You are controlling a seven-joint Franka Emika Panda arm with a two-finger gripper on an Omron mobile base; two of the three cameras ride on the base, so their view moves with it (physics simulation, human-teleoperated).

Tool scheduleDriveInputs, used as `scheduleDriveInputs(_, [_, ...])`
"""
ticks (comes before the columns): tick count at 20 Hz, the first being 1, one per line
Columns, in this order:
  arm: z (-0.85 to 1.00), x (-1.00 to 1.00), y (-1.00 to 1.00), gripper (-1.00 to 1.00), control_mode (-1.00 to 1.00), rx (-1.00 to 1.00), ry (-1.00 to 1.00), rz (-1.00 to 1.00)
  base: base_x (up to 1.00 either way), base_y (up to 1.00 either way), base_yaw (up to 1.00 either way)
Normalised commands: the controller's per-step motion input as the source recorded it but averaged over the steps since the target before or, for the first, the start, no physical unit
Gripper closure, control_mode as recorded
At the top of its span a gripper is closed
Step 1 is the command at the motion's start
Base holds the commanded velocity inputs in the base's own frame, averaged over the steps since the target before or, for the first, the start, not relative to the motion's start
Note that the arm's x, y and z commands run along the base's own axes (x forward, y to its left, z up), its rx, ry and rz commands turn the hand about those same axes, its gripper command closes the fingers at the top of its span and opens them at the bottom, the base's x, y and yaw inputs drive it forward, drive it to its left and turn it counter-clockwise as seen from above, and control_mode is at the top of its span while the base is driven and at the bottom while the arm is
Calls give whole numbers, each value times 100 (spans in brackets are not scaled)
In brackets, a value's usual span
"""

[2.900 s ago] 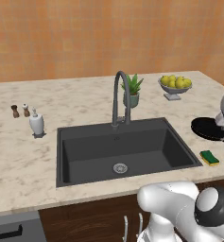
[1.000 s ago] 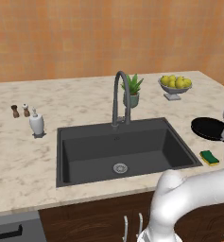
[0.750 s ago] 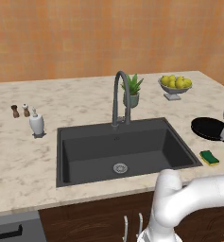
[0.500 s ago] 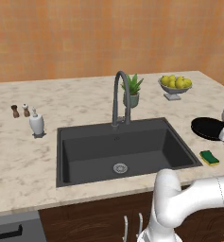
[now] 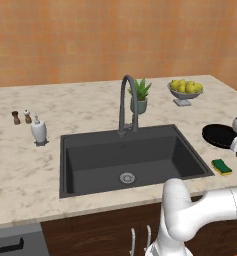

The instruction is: Pick the pan and sponge and place them into the sink. Then turn on the water.

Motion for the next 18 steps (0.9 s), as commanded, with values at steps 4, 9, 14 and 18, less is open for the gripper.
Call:
scheduleDriveInputs(4, [-48,0,25,100,-100,-1,5,0,0,0,0])
scheduleDriveInputs(9, [-42,0,54,100,-100,-6,0,-1,0,0,0])
scheduleDriveInputs(14, [-24,-17,61,100,-100,-2,-9,0,0,0,0])
scheduleDriveInputs(18, [-1,-18,46,100,-100,0,-17,0,0,0,0])
